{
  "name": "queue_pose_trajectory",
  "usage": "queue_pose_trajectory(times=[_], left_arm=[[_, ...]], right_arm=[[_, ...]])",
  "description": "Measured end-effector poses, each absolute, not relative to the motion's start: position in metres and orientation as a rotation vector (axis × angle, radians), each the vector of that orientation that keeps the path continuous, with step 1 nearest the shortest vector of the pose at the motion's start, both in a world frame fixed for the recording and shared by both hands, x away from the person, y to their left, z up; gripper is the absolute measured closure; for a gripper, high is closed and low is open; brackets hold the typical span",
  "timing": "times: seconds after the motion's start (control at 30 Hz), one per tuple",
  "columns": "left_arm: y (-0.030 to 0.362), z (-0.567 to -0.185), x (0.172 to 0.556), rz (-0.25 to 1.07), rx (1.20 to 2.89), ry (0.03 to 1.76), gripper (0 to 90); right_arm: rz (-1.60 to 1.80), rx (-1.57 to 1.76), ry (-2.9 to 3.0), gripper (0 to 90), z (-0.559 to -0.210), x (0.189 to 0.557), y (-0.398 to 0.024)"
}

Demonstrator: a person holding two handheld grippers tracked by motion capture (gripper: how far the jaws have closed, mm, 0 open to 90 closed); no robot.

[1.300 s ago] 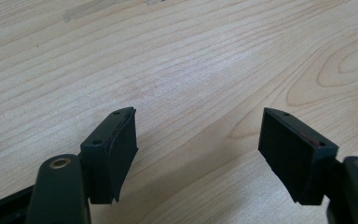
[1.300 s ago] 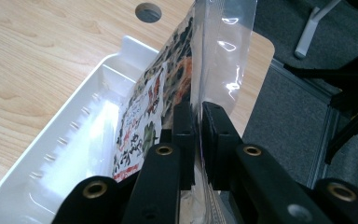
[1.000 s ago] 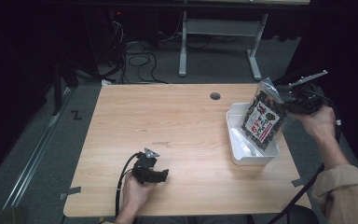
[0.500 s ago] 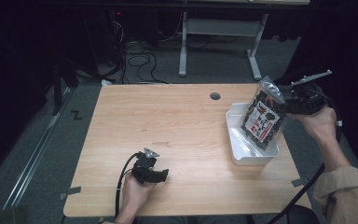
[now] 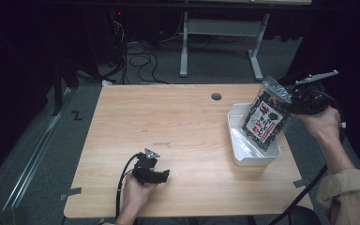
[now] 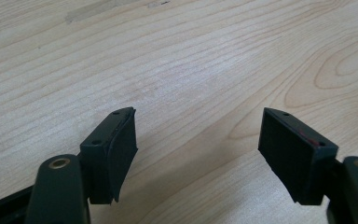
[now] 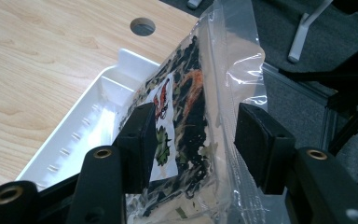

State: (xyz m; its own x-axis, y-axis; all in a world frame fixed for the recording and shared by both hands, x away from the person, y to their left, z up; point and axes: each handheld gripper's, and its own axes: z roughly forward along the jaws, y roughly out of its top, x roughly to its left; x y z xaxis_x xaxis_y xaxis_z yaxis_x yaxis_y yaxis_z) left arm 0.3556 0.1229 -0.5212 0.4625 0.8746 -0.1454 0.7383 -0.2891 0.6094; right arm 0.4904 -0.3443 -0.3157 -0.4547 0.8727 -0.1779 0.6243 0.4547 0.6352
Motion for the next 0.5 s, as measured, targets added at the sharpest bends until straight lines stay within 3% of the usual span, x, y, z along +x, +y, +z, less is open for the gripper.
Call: queue_pose_trajectory(times=[0.5], left_arm=[[0.123,-0.521,0.356,0.289,2.099,1.336,28.0]], right_arm=[[0.783,1.227,2.188,48.3,-0.306,0.48,-0.346]])
